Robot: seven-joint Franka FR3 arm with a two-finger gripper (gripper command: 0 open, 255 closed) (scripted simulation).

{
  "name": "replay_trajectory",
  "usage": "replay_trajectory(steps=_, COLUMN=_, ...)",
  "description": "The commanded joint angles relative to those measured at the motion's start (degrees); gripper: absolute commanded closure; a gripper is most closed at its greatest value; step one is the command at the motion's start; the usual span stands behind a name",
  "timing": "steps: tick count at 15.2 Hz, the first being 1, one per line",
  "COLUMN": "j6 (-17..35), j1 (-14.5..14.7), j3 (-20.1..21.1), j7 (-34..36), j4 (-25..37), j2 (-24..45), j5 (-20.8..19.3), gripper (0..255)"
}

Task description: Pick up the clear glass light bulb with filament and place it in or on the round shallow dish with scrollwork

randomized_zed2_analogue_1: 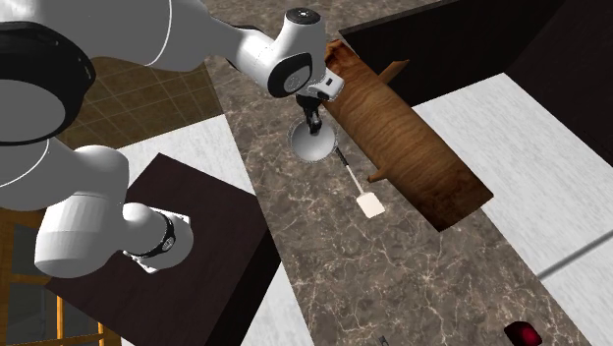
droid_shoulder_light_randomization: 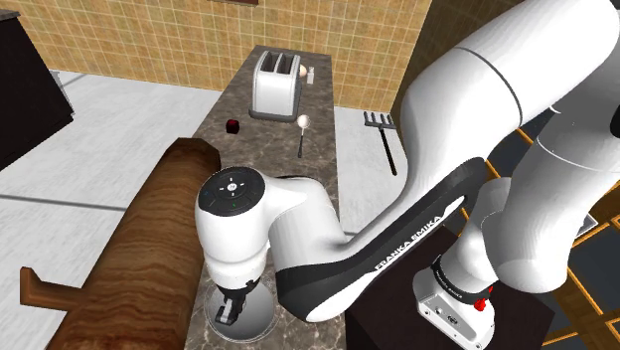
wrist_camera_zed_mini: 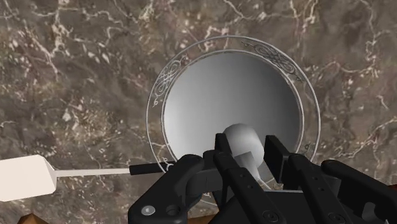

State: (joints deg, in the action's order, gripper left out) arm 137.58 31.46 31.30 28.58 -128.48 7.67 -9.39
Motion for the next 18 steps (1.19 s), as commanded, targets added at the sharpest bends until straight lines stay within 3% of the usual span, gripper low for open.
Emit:
replay_trajectory(steps=1, j6=0.03, j1=0.00, j3=-0.01, j7=0.01, j4=-0.01, j2=0.02, j5=-0.02, gripper=255)
replay_trajectory(steps=2, j6=0.02, j1=0.00, j3=-0.01, j7=0.01, j4=0.00, j2=0.02, j5=-0.02, gripper=0)
replay_trajectory(steps=7, j6=0.02, j1=0.00, j3=-0.01, j7=0.01, j4=0.00, j2=0.01, j5=-0.02, gripper=0)
replay_trajectory(steps=11, j6=-6.53, j1=-0.63, j3=0.87, j7=-3.33, j4=1.99, j2=-5.59, j5=4.78, gripper=0)
replay_trajectory(steps=18, j6=-6.53, j1=-0.59, j3=0.83, j7=-3.33, j4=1.99, j2=-5.59, j5=4.78, gripper=0)
